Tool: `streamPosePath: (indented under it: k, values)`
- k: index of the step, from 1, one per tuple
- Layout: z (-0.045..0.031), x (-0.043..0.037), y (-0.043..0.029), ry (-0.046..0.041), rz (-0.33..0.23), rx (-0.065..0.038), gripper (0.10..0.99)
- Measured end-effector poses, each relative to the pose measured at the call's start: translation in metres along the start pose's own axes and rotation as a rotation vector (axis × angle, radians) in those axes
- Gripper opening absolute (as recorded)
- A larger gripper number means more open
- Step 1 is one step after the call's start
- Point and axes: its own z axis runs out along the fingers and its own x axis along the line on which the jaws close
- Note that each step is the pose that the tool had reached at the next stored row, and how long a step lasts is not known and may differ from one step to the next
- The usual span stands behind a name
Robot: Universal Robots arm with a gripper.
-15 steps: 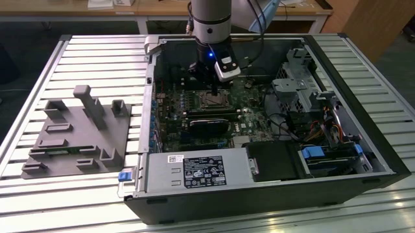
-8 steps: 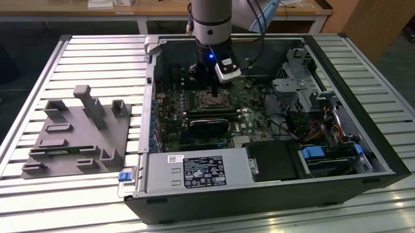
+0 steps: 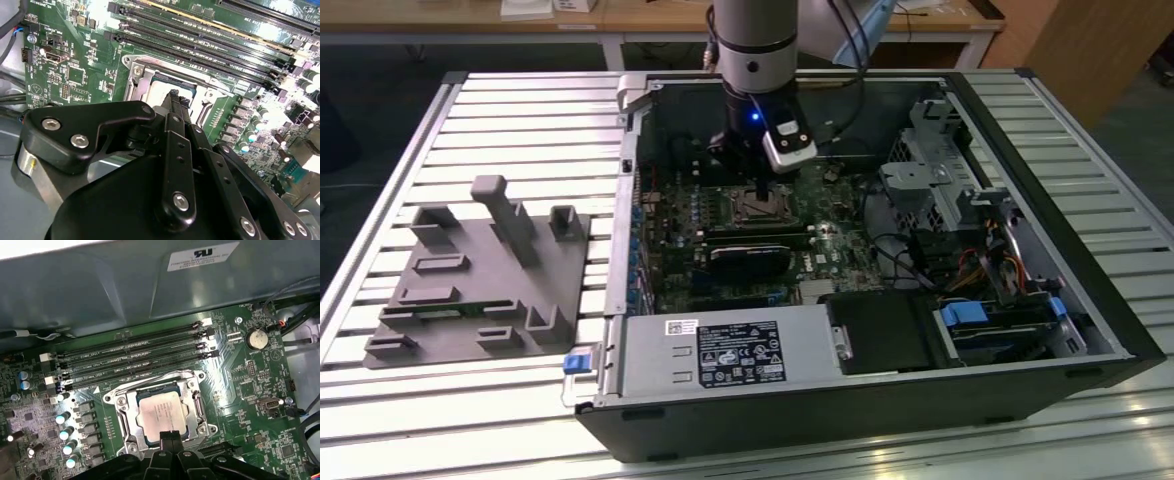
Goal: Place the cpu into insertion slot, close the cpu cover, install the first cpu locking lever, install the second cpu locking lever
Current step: 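Install the second cpu locking lever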
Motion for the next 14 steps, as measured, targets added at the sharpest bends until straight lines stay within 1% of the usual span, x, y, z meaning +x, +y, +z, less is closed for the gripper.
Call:
streamPosePath:
  k: [7,14]
  values:
    - [-0.0077,-0.0008,0.0002,0.0001,0.000,0.000,0.106]
    - [-0.0084,-0.0010,-0.0001,0.0002,0.000,0.000,0.106]
